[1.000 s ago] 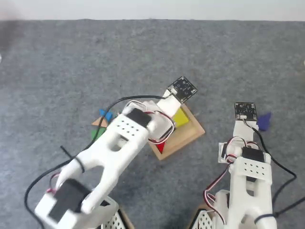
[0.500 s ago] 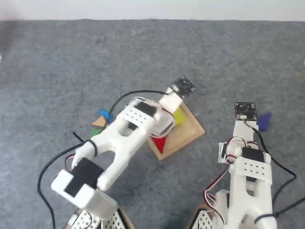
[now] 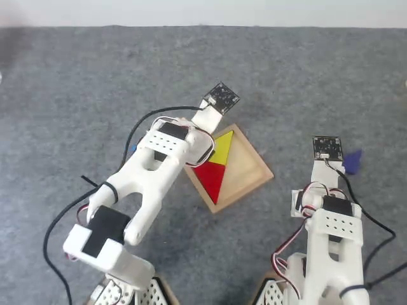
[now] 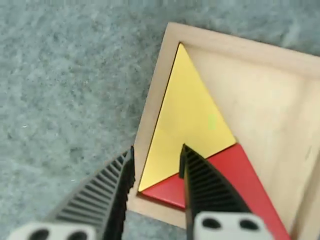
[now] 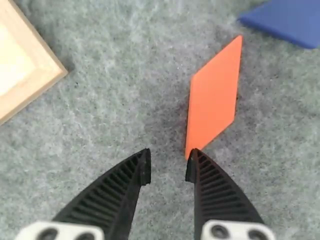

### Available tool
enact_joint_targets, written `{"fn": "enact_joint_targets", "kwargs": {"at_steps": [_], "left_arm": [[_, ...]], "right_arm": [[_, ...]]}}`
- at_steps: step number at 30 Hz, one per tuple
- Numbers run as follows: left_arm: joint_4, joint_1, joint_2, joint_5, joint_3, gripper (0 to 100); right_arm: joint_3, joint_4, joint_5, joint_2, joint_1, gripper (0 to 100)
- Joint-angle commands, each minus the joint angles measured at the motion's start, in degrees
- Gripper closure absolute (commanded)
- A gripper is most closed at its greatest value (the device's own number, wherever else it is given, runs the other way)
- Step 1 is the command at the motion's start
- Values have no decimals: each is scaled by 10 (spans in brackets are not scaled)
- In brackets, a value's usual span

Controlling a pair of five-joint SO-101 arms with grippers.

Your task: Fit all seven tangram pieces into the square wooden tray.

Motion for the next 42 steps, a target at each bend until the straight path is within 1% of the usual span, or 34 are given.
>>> {"fn": "enact_joint_targets", "kwargs": {"at_steps": [1,3,5,8,11,13,16,18,20,21,23,26,28,31,34,37,42], "left_arm": [[-10,-14,-11,10,-30,855],[11,-28,-18,69,-44,855],[74,-34,-30,130,-64,855],[127,-36,-56,185,-60,867],[120,-58,-93,204,-14,939],[106,-84,-123,220,27,991],[107,-153,-169,225,68,977],[105,-207,-187,211,77,977],[108,-250,-196,224,85,977],[106,-258,-196,236,95,977],[91,-260,-194,251,122,977],[38,-263,-185,253,156,977],[14,-262,-178,254,169,977],[8,-260,-172,254,173,977],[7,-259,-172,255,175,977],[7,-258,-172,253,175,977],[6,-258,-172,253,176,977]], "right_arm": [[-3,-5,0,-15,-2,861],[-3,-4,0,-15,-2,861],[-3,-4,0,-15,-1,861],[-7,-3,0,-15,1,861],[-62,32,5,-12,-2,861],[-140,97,32,5,-7,861],[-289,206,68,73,-37,861],[-379,246,87,137,-67,861],[-447,243,93,208,-95,861],[-475,229,97,244,-108,861],[-525,188,97,319,-131,861],[-593,134,97,442,-164,861],[-642,125,96,530,-174,861],[-705,130,92,641,-175,861],[-717,163,93,679,-179,861],[-677,160,96,648,-183,861],[-564,135,93,594,-259,861]]}}
